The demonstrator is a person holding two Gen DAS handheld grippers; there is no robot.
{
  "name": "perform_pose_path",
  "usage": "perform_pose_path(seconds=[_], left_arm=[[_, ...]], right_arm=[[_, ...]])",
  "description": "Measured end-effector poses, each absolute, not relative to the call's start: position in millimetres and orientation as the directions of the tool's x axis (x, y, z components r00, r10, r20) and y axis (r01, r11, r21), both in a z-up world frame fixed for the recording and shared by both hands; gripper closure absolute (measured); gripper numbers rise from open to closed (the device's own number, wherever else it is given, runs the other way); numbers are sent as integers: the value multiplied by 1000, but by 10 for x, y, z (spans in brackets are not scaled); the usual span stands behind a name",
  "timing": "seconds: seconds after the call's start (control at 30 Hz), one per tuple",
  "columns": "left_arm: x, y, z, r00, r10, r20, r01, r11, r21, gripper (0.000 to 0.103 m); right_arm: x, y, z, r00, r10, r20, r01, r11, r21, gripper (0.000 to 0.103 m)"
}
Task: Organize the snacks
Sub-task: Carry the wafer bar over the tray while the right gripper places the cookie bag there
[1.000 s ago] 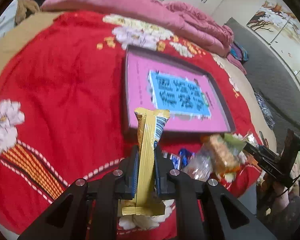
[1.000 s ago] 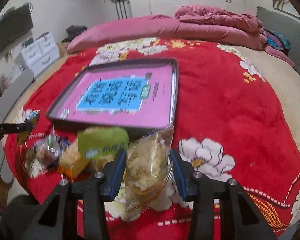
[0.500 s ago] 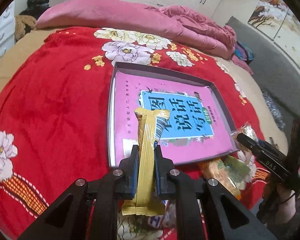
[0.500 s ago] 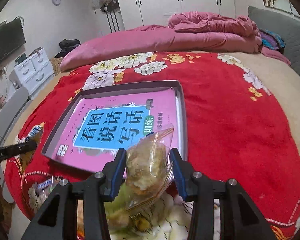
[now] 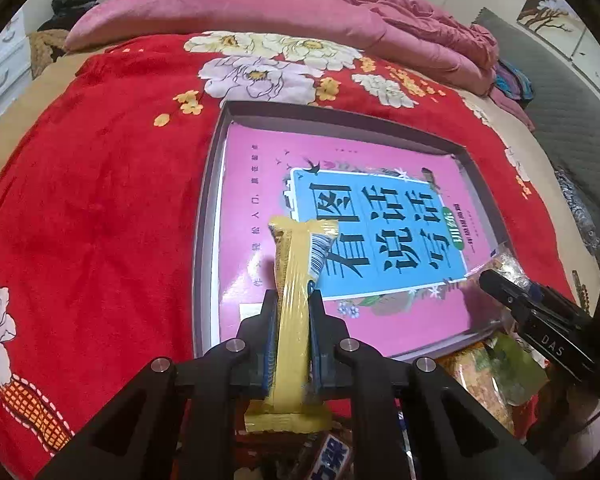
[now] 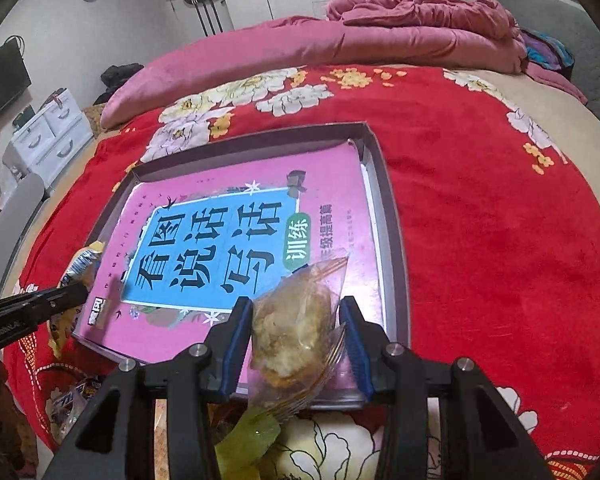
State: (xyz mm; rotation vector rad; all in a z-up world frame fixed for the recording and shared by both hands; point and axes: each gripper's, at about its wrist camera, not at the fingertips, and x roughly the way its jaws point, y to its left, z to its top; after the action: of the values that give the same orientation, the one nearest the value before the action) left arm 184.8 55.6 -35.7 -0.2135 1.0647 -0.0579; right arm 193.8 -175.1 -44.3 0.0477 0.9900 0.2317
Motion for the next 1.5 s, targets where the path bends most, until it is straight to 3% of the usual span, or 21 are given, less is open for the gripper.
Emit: perform_pose_path(seconds=[1.3, 1.5], left_arm=[[2003, 546, -405, 495, -150, -856, -73, 974, -213, 86], [2023, 562, -384, 501, -148, -853, -78, 974, -215, 78]], right_arm=[[1889, -1936, -338, 568, 189, -801, -115, 982, 150, 46], [1870, -1964, -319, 571, 194, -798, -111, 981, 159, 46]])
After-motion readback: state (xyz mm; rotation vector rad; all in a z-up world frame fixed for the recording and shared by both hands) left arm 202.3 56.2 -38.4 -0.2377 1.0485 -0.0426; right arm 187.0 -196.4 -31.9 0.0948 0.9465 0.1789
